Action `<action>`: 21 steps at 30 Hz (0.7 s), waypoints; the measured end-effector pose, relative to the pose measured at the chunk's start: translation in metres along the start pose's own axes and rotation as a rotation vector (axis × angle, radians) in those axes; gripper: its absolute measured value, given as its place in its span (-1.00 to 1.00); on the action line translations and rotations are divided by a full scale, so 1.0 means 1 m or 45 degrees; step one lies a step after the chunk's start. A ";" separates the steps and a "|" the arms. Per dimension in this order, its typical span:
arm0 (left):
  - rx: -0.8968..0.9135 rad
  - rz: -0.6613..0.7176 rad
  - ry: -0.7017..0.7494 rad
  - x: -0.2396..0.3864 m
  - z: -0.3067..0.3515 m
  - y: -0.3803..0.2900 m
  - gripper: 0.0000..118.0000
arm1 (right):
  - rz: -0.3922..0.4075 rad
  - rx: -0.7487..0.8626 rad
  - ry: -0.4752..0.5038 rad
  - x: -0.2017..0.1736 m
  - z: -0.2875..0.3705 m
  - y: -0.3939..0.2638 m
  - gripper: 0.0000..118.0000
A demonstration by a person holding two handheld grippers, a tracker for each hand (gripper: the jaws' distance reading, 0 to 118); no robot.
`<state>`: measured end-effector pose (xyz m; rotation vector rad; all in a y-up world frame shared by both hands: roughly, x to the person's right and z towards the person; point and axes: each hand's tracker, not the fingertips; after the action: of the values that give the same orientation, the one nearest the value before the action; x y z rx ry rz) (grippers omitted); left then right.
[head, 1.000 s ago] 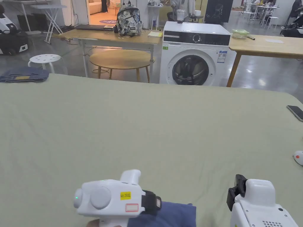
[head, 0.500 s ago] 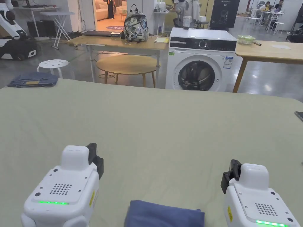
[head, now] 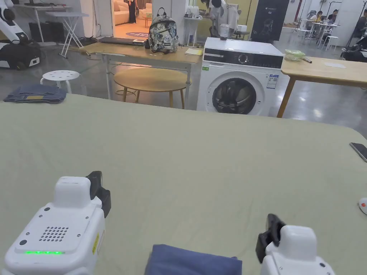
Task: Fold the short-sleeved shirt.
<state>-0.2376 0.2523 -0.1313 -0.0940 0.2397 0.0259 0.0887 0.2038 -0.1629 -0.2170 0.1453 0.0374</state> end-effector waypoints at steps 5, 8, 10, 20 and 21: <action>-0.038 0.019 -0.010 -0.007 0.004 -0.005 -1.00 | -0.008 -0.254 0.106 -0.027 -0.003 -0.049 -1.00; -0.058 0.019 -0.015 -0.011 0.009 -0.011 -1.00 | -0.007 -0.407 0.126 -0.038 -0.016 -0.077 -1.00; -0.089 0.025 -0.020 -0.014 0.013 -0.016 -1.00 | 0.000 -0.527 0.127 -0.043 -0.027 -0.094 -1.00; -0.484 0.158 -0.161 -0.034 0.005 -0.052 -1.00 | 0.003 -0.596 0.118 -0.040 -0.040 -0.112 -1.00; -0.553 0.184 -0.211 -0.037 0.000 -0.056 -1.00 | -0.002 -0.594 0.120 -0.039 -0.040 -0.112 -1.00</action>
<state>-0.2713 0.1962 -0.1178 -0.5045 0.0712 0.2290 0.0503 0.0849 -0.1722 -0.6855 0.2297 0.0595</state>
